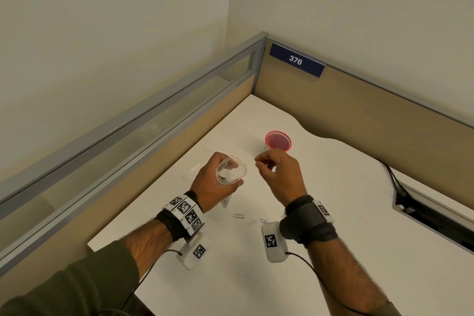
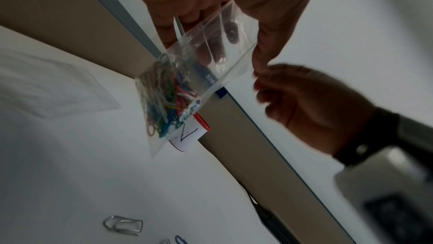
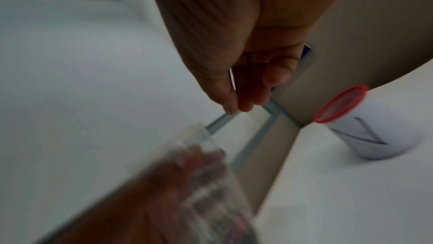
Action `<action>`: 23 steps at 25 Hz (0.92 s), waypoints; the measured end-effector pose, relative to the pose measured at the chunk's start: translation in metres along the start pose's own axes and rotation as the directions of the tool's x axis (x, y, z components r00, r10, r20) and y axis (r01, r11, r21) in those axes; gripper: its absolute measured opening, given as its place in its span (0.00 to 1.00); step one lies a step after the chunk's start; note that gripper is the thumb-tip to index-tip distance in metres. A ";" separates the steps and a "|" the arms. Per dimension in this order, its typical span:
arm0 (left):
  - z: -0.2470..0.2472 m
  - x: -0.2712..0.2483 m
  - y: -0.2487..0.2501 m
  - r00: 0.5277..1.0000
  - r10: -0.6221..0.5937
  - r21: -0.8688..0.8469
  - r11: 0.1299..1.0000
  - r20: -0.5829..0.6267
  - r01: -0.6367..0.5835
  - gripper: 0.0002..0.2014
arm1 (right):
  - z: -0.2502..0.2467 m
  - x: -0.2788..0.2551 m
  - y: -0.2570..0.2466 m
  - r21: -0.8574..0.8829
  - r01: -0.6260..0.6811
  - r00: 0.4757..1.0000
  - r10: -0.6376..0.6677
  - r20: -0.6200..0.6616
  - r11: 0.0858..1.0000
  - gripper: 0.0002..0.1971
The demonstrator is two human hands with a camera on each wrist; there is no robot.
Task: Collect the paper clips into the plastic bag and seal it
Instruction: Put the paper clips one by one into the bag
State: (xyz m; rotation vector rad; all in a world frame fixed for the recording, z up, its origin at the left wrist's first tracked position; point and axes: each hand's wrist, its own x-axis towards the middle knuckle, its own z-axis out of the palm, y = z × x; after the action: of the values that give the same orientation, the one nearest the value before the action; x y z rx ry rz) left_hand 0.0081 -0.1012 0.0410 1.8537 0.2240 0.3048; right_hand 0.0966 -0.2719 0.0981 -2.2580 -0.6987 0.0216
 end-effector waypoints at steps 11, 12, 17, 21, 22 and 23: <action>-0.009 -0.001 -0.004 1.000 -0.022 -0.007 1.000 -0.008 0.022 0.23 | 0.101 -0.040 0.065 -0.532 0.077 0.810 0.258 0.526 0.844 0.08; -0.010 -0.001 -0.004 1.000 -0.021 -0.010 1.000 -0.011 0.021 0.23 | 0.102 -0.038 0.065 -0.540 0.079 0.804 0.267 0.532 0.838 0.08; -0.010 0.000 0.000 0.999 -0.029 -0.018 0.999 -0.023 0.029 0.22 | 0.098 -0.030 0.068 -0.548 0.008 0.717 0.378 0.587 0.837 0.15; -0.010 0.001 0.000 0.999 -0.027 -0.025 0.999 -0.017 0.027 0.22 | 0.097 -0.032 0.072 -0.566 -0.009 0.688 0.416 0.594 0.824 0.15; -0.010 0.001 -0.001 0.999 -0.026 -0.029 0.999 -0.018 0.026 0.23 | 0.097 -0.033 0.072 -0.568 -0.008 0.690 0.415 0.592 0.823 0.15; -0.010 0.000 -0.001 1.000 -0.022 -0.034 0.999 -0.017 0.022 0.23 | 0.096 -0.034 0.071 -0.571 0.002 0.698 0.407 0.589 0.821 0.15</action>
State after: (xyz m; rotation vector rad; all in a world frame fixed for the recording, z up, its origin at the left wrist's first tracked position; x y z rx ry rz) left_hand 0.0054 -0.0921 0.0432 1.8150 0.2500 0.3083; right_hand 0.0804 -0.2644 -0.0246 -2.8830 -0.8925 0.9620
